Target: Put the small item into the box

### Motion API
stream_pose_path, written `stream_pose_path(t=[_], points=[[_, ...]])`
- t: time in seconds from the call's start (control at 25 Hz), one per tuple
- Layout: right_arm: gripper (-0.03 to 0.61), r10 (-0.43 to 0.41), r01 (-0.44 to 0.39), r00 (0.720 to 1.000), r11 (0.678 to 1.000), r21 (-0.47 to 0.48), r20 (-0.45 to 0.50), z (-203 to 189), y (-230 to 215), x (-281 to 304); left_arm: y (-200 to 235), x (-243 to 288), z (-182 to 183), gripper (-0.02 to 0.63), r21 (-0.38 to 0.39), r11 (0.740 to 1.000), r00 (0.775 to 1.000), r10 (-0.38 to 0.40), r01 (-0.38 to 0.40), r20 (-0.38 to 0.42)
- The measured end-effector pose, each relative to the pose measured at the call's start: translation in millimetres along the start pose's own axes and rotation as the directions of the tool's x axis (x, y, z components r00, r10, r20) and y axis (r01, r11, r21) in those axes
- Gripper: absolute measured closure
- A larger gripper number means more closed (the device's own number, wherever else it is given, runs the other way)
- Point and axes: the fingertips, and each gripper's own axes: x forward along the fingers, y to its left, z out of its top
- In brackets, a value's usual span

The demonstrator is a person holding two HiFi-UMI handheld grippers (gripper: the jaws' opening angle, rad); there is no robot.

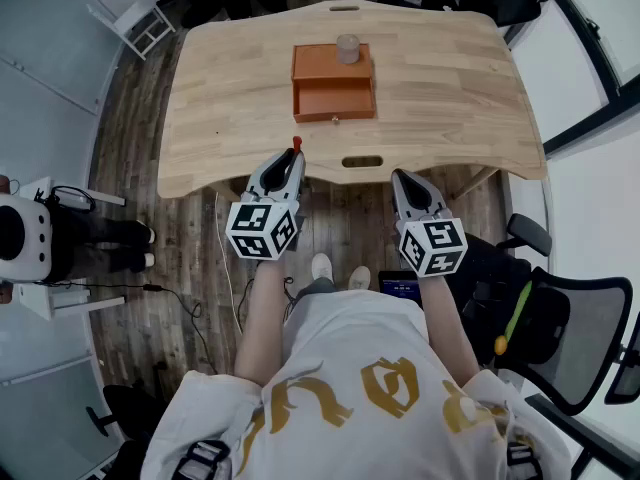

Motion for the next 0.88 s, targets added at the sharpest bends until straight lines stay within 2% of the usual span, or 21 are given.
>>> stream_pose_path(t=[0.12, 0.36, 0.68, 0.88], points=[[0.568, 0.006, -0.006, 1.000, 1.000, -0.012, 0.003, 2, 5, -5, 0, -5, 1, 0.555, -0.021, 1.000, 1.000, 0.009, -0.009, 0.005], [0.568, 0.017, -0.017, 1.000, 1.000, 0.018, 0.019, 4, 2, -10, -10, -12, 3, 0.555, 0.001, 1.000, 1.000, 0.010, -0.010, 0.012], [0.568, 0.048, -0.049, 0.999, 0.997, 0.056, 0.018, -2, 2, -7, -9, -29, -3, 0.555, 0.002, 0.998, 0.998, 0.057, -0.057, 0.013], [0.568, 0.059, -0.060, 0.998, 0.997, 0.047, 0.015, 0, -1, 6, 2, -28, -6, 0.555, -0.016, 0.996, 0.996, 0.084, -0.084, 0.019]])
